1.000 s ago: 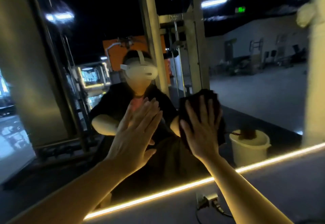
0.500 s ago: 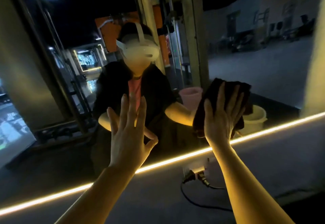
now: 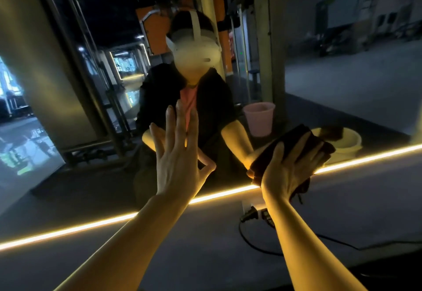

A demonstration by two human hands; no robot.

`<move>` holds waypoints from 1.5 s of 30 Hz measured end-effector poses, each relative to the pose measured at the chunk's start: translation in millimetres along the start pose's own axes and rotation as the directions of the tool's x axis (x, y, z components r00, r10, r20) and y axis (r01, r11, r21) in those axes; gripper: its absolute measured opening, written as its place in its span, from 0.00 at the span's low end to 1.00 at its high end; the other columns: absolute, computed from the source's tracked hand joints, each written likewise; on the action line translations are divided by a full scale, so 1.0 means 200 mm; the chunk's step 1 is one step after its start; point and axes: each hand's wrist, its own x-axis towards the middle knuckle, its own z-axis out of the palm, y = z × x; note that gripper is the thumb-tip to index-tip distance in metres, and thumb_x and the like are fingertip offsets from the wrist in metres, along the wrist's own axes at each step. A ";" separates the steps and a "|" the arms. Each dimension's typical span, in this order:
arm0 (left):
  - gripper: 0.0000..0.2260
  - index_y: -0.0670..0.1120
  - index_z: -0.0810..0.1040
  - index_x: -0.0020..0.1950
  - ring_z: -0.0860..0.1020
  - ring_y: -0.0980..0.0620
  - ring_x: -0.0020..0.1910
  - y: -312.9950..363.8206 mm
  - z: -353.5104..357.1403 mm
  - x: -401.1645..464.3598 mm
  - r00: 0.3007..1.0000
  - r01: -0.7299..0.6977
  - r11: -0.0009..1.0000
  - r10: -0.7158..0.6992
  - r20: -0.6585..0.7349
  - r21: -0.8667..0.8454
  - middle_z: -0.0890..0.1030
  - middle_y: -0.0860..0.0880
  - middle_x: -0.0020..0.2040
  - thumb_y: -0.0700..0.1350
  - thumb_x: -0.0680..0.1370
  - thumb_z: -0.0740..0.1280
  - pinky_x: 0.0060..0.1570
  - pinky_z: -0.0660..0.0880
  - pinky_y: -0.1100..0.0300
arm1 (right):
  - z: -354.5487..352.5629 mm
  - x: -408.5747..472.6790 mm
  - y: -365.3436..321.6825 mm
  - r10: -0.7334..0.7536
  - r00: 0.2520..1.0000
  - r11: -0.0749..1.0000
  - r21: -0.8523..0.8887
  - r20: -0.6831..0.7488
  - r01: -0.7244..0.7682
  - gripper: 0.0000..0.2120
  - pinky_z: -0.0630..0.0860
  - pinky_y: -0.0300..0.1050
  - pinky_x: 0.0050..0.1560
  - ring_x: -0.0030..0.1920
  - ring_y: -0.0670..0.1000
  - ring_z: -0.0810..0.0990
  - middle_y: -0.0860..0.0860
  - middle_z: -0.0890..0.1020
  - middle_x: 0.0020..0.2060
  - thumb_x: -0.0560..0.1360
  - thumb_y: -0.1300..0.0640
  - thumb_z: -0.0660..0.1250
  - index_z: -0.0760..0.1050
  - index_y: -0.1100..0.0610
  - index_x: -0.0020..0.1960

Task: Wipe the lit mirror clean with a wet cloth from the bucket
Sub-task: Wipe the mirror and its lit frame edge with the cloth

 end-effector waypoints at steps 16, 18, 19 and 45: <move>0.51 0.42 0.55 0.80 0.47 0.42 0.79 0.04 -0.16 0.34 0.970 -0.224 0.975 0.223 -0.101 0.003 0.48 0.42 0.81 0.51 0.65 0.80 0.74 0.45 0.33 | -0.30 0.59 -0.09 -0.071 0.986 0.995 -0.059 0.151 0.081 0.32 0.40 0.60 0.78 0.79 0.56 0.36 0.55 0.37 0.79 0.80 0.43 0.44 0.36 0.51 0.79; 0.53 0.42 0.54 0.80 0.47 0.42 0.79 0.00 -0.17 0.35 0.970 -0.225 0.974 0.224 -0.092 0.000 0.48 0.42 0.81 0.53 0.64 0.80 0.74 0.46 0.33 | -0.26 0.71 -0.26 -0.149 0.986 0.986 -0.060 0.076 0.154 0.32 0.40 0.62 0.77 0.79 0.60 0.38 0.59 0.41 0.79 0.82 0.43 0.43 0.40 0.55 0.80; 0.53 0.42 0.54 0.80 0.47 0.42 0.79 0.00 -0.17 0.35 0.969 -0.228 0.974 0.227 -0.093 -0.002 0.48 0.42 0.81 0.53 0.64 0.80 0.74 0.47 0.33 | -0.23 0.72 -0.36 -0.220 0.974 0.973 -0.066 0.048 0.223 0.31 0.40 0.62 0.77 0.79 0.60 0.39 0.59 0.42 0.80 0.82 0.44 0.43 0.42 0.55 0.81; 0.50 0.45 0.58 0.78 0.52 0.38 0.79 -0.91 0.00 -0.54 0.990 0.066 0.988 -0.083 -0.117 -0.140 0.51 0.40 0.80 0.52 0.64 0.81 0.72 0.48 0.29 | 0.29 -0.72 -0.35 -0.688 0.692 0.663 -0.200 0.218 0.722 0.27 0.48 0.69 0.75 0.79 0.61 0.46 0.57 0.50 0.80 0.84 0.40 0.47 0.45 0.42 0.80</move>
